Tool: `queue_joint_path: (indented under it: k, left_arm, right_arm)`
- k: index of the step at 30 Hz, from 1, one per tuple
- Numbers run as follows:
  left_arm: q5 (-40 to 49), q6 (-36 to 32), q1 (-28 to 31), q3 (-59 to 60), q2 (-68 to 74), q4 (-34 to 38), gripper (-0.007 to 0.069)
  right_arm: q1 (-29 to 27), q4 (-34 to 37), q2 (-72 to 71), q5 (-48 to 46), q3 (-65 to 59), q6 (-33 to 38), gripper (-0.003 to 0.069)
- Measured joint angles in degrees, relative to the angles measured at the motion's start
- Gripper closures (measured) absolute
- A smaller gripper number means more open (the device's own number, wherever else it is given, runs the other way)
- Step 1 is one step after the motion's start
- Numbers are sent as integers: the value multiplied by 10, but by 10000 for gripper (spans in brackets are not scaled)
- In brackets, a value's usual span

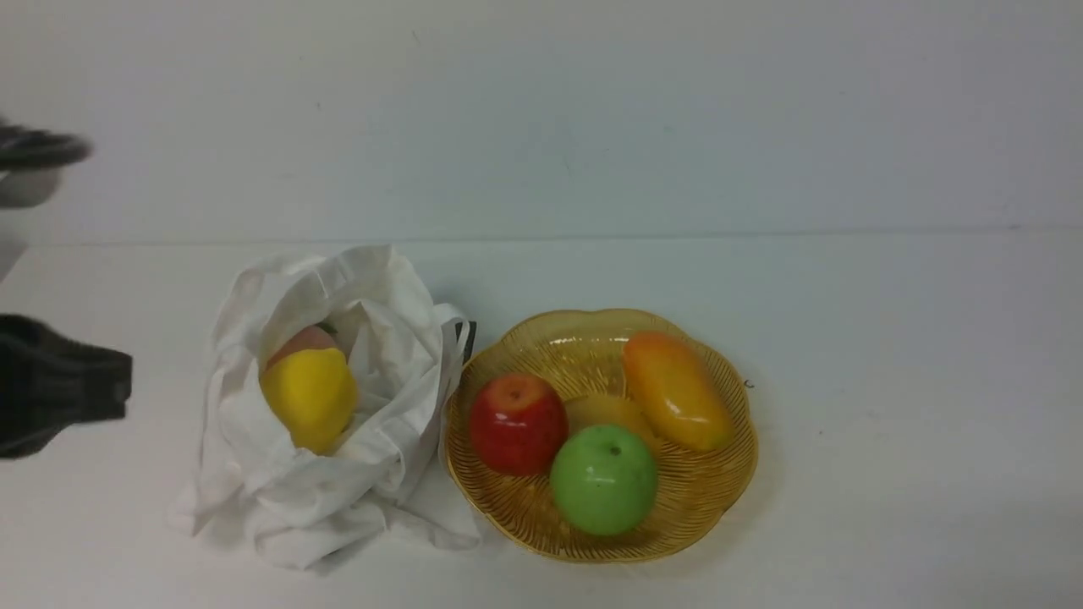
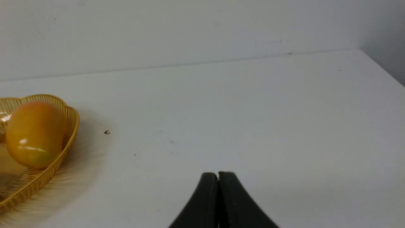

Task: Take the fruit out of the cloth bag on the white table and place them on a plate.
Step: 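Reach into the bag and grasp the lemon with the left gripper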

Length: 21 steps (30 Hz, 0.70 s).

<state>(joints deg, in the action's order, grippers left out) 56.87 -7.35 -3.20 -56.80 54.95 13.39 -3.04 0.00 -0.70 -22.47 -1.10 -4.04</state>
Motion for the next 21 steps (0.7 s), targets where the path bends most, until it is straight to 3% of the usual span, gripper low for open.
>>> queue_joint_path:
  k: [3,8,15,21]
  left_arm:
    - [40,-11,-18,-69,82,-16,632]
    - [81,12,-107,-177,208,-81,632]
    - [96,33,-169,-199,327,-163,629]
    - [56,35,-210,-199,376,-233,522]
  right_arm:
    - [0,0,0,0,0,0,671]
    - [0,0,0,0,0,0,671]
    - [0,0,0,0,0,0,671]
    - [0,0,0,0,0,0,671]
